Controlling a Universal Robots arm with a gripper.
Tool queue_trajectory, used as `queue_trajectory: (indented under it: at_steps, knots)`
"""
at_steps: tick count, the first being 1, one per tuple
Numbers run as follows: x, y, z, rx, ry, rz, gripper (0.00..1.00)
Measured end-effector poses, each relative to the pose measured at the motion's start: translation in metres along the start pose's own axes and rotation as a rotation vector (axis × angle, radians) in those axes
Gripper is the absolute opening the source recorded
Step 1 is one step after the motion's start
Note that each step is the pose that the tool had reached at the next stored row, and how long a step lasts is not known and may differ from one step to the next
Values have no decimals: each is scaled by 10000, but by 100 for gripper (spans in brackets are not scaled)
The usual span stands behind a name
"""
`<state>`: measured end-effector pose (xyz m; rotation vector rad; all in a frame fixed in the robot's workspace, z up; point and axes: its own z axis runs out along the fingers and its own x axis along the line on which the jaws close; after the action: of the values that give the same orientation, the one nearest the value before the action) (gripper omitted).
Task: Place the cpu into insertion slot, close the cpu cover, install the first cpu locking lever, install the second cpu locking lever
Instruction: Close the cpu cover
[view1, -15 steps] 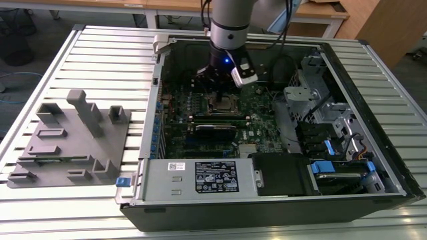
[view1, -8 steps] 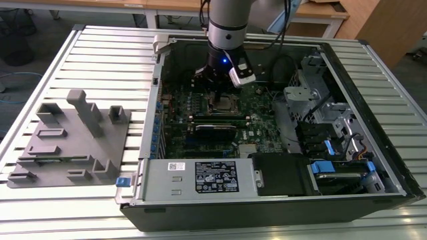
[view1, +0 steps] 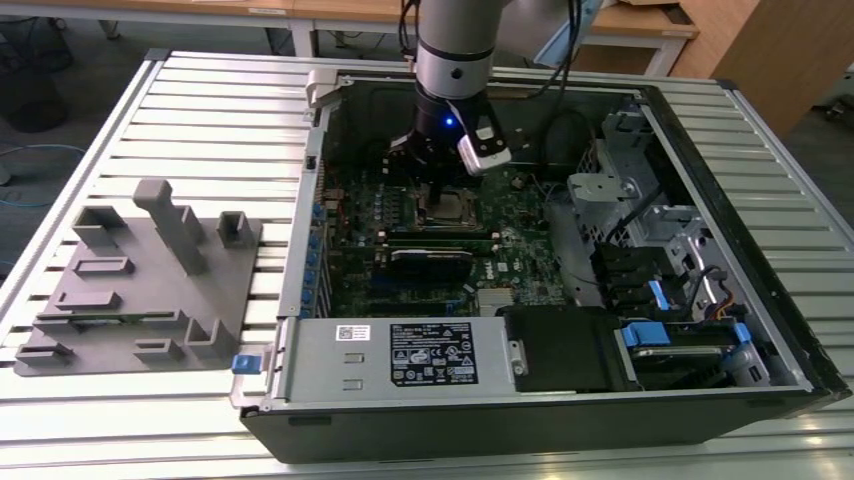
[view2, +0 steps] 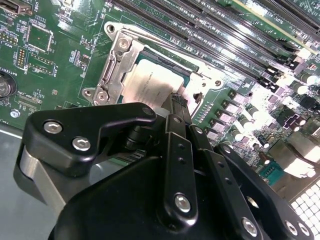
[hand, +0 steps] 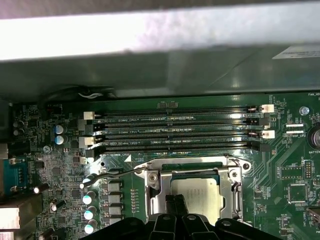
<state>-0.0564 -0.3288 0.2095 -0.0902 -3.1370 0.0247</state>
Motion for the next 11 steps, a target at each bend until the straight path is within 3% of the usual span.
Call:
queue_trajectory:
  at_steps: [4, 11]
  knots:
    - [10, 0, 12, 1, 1, 2, 11]
    - [90, -4, 37, 0, 0, 0, 11]
